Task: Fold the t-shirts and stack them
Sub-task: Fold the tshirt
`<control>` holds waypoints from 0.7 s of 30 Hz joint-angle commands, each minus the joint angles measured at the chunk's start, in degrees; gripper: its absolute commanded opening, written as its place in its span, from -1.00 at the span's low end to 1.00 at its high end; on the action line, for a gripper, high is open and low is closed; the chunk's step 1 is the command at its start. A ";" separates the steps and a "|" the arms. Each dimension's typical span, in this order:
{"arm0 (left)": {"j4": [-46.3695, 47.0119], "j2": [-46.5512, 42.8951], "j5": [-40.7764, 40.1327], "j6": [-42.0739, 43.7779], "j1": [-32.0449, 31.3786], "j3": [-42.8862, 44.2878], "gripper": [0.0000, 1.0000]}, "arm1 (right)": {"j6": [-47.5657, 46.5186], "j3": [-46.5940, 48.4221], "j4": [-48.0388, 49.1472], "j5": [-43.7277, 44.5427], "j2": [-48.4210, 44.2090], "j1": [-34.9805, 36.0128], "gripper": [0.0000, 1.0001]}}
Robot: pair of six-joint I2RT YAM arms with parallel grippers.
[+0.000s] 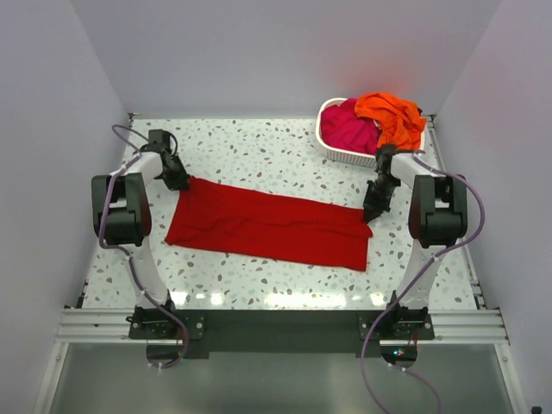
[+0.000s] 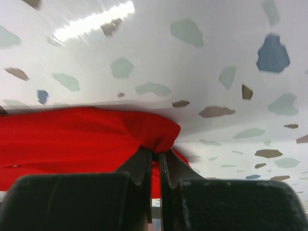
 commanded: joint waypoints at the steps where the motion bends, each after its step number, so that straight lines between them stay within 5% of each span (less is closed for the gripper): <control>1: 2.52 3.30 1.66 1.18 0.52 6.76 -1.00 | 0.97 4.91 2.98 1.17 3.14 0.17 -1.00; 7: 0.59 10.60 4.03 2.15 0.43 17.84 -0.99 | 1.23 10.98 0.78 1.61 6.13 -0.36 -1.00; 9: -1.07 11.84 5.17 2.06 0.35 22.06 -0.56 | 0.88 11.96 0.69 0.12 6.39 -0.36 -1.00; 10: -1.52 12.19 5.18 2.15 0.00 24.51 -0.24 | 0.70 12.57 0.69 -0.32 6.39 -0.36 -0.90; 11: -2.39 12.02 4.92 2.50 -0.35 25.49 -0.09 | 0.44 12.75 0.78 -0.76 6.13 -0.36 -0.51; 14: -3.28 9.39 2.64 3.47 -2.11 27.16 0.30 | -0.53 13.10 0.96 -2.35 4.99 -0.45 0.05; 21: 0.49 -5.53 -12.55 10.93 -14.40 15.50 0.34 | -2.02 10.39 0.87 -2.17 0.78 -0.45 0.44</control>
